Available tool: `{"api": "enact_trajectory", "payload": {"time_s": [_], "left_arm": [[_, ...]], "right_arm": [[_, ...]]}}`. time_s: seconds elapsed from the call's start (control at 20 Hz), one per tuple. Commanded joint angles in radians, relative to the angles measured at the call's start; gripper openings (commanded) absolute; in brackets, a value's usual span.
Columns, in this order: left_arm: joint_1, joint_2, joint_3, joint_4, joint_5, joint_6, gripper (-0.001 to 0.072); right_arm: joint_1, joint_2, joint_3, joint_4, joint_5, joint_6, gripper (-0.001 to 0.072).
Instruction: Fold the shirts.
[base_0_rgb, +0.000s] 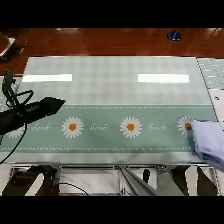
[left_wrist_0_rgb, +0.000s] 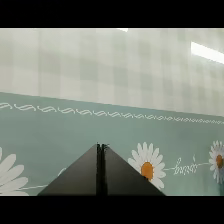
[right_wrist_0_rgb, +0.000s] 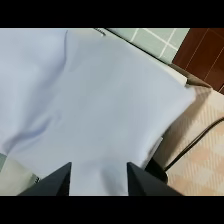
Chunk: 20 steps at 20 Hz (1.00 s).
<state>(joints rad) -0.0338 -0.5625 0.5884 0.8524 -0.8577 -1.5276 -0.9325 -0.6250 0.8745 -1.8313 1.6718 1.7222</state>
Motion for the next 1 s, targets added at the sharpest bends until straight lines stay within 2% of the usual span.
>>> {"api": "enact_trajectory", "payload": {"time_s": [0.0, 0.1, 0.2, 0.3, 0.35, 0.45, 0.5, 0.55, 0.6, 0.7, 0.75, 0.8, 0.85, 0.9, 0.95], "left_arm": [[0.0, 0.0, 0.0, 0.0, 0.064, 0.001, 0.0019], [0.0, 0.0, 0.003, 0.0, 0.134, 0.004, 0.0019], [0.002, 0.0, 0.048, 0.0, 0.174, 0.071, 0.0019], [0.001, 0.0, 0.153, 0.0, 0.178, 0.081, 0.002], [0.001, -0.01, 0.213, 0.0, 0.196, 0.102, 0.0019], [0.001, -0.079, 0.362, 0.0, 0.19, 0.159, 0.0019], [-0.001, -0.135, 0.443, 0.0, 0.16, 0.158, 0.0019], [-0.01, -0.195, 0.516, 0.0, 0.11, 0.158, 0.0019], [-0.031, -0.255, 0.577, 0.0, 0.053, 0.159, 0.0019], [-0.1, -0.364, 0.622, 0.03, -0.035, 0.2, 0.0019], [-0.141, -0.413, 0.612, 0.097, -0.063, 0.202, 0.0019], [-0.182, -0.467, 0.592, 0.194, -0.084, 0.176, 0.0018], [-0.209, -0.519, 0.571, 0.286, -0.095, 0.129, 0.0019], [-0.214, -0.564, 0.569, 0.328, -0.118, 0.081, 0.0019], [-0.206, -0.595, 0.574, 0.318, -0.132, 0.047, 0.0019]], "right_arm": [[0.0, 0.002, -0.036, -0.035, -0.042, 0.005, 0.0404], [0.002, -0.021, 0.019, -0.023, -0.085, 0.005, 0.0404], [0.002, -0.073, 0.132, 0.071, -0.149, -0.007, 0.0386], [0.002, -0.145, 0.266, 0.342, -0.218, -0.094, 0.0138], [0.003, -0.181, 0.315, 0.547, -0.261, -0.139, 0.0026], [0.091, -0.246, 0.364, 0.966, -0.359, -0.218, 0.002], [0.17, -0.27, 0.369, 1.089, -0.374, -0.249, 0.002], [0.271, -0.291, 0.369, 1.143, -0.374, -0.294, 0.002], [0.396, -0.307, 0.369, 1.109, -0.369, -0.335, 0.0021], [0.656, -0.334, 0.36, 0.824, -0.386, -0.346, 0.0021], [0.771, -0.344, 0.335, 0.653, -0.415, -0.295, 0.0021], [0.871, -0.358, 0.293, 0.484, -0.455, -0.212, 0.0019], [0.934, -0.377, 0.246, 0.38, -0.484, -0.13, 0.0018], [0.961, -0.398, 0.214, 0.378, -0.495, -0.093, 0.0018], [0.969, -0.422, 0.193, 0.393, -0.502, -0.103, 0.0019]]}}
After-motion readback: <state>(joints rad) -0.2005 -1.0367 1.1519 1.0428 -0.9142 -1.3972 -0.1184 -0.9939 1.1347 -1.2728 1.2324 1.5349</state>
